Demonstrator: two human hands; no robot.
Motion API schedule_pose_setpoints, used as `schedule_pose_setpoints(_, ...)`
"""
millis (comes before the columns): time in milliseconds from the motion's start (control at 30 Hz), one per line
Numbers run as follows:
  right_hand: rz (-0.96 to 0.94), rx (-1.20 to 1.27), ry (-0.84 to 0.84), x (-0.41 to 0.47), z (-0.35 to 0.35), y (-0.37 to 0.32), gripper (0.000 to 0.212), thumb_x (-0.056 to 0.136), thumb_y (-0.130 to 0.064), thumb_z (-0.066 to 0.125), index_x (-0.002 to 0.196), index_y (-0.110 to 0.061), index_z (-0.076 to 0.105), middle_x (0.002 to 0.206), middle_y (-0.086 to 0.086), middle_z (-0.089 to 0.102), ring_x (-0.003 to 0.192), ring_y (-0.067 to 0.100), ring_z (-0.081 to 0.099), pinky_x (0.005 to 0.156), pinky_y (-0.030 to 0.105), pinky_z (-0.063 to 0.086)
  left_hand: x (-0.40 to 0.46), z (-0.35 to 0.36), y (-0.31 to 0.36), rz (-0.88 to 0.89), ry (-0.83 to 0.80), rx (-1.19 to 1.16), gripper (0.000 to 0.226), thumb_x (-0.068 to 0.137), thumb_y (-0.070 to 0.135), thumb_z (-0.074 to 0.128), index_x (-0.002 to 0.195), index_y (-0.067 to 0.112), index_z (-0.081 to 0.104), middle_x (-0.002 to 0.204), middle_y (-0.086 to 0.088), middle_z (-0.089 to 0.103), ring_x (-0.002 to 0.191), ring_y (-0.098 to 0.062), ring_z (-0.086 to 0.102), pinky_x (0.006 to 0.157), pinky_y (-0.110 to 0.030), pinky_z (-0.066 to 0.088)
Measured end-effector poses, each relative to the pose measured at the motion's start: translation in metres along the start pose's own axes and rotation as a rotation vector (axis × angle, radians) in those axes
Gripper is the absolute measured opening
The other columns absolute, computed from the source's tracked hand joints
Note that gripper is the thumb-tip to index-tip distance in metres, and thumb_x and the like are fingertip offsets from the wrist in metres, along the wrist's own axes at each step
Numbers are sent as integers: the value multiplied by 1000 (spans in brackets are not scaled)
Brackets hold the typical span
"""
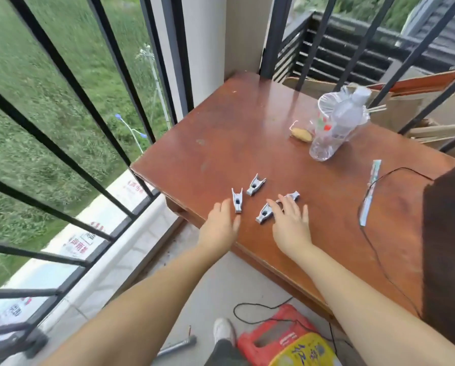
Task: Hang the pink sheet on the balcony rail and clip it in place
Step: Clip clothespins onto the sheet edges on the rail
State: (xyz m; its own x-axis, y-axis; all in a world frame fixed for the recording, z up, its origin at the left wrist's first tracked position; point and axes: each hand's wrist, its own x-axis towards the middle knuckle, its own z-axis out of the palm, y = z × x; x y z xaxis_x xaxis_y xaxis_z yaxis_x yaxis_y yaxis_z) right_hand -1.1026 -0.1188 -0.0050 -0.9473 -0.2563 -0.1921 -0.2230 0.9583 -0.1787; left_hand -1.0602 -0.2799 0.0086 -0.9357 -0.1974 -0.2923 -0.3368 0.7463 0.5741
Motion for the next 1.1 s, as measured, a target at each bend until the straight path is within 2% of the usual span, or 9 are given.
schedule_pose_setpoints(200, -145, -195, 70, 37, 35, 8, 52, 67, 4, 63, 115, -14, 62, 141, 15, 46, 138, 31, 32, 109, 62, 15, 69, 29, 10, -191, -79, 148, 68, 91, 43, 50, 145, 22, 15, 141, -13, 27, 128, -32, 35, 88, -42, 45)
schedule_pose_setpoints(300, -167, -237, 99, 38, 39, 10, 42, 60, 5, 70, 98, -11, 69, 127, 16, 60, 129, 33, 46, 102, 65, 26, 80, 27, 1, -89, -123, 313, 42, 96, 30, 43, 133, 15, 31, 138, -16, 28, 117, -35, 42, 74, -41, 41)
schedule_pose_setpoints(400, -197, -246, 128, 37, 33, 12, 29, 59, 0, 74, 85, -12, 69, 119, 16, 65, 124, 34, 51, 100, 65, 30, 74, 18, -13, -76, -76, 240, 26, 100, 21, 30, 116, 4, 40, 123, -19, 40, 105, -38, 51, 71, -42, 38)
schedule_pose_setpoints(533, -169, 24, 80, 23, 19, -12, 19, 75, -16, 70, 92, -10, 66, 113, 14, 66, 117, 34, 56, 96, 49, 44, 26, -6, -39, -184, -46, -172, 8, 90, 14, 42, 90, 10, 35, 80, -6, 47, 74, -31, 50, 60, -33, 35)
schedule_pose_setpoints(667, -199, 362, -167, 1, 1, -79, 26, 90, -29, 50, 112, -16, 54, 101, 9, 64, 98, 31, 57, 76, 36, 43, -49, -38, -72, -353, -48, -445, 64, 88, 6, 43, 143, 23, 14, 87, 11, 44, 76, -15, 52, 62, -25, 42)
schedule_pose_setpoints(767, -363, 504, -304, -16, -13, -143, 31, 92, -28, 47, 121, -20, 53, 110, 7, 63, 103, 24, 57, 81, 29, 40, -102, -69, -103, -527, 104, -628, 48, 85, 4, 44, 128, 23, 36, 101, 0, 50, 60, -10, 46, 63, -27, 44)
schedule_pose_setpoints(867, -471, 614, -419, -33, -24, -203, 27, 92, -19, 44, 117, -14, 52, 106, 7, 61, 94, 22, 55, 66, 22, 33, -148, -103, -124, -645, 263, -607, 17, 81, 12, 49, 85, 28, 45, 67, -3, 49, 49, -17, 42, 55, -22, 40)
schedule_pose_setpoints(967, -632, 612, -567, -63, -33, -266, 22, 90, -16, 48, 111, -16, 46, 98, 1, 55, 81, 16, 53, 56, 22, 32, -206, -144, -133, -662, 515, -561, 18, 75, 34, 55, 66, 27, 42, 57, 4, 45, 47, -9, 40, 43, -11, 33)
schedule_pose_setpoints(1100, -835, 764, -659, -125, -53, -340, 15, 86, -23, 60, 92, -17, 49, 78, -6, 57, 62, 0, 51, 55, 11, 38, -293, -186, -137, -594, 808, -471, 28, 75, 40, 49, 57, 21, 39, 53, 5, 38, 49, -6, 34, 53, -17, 32)
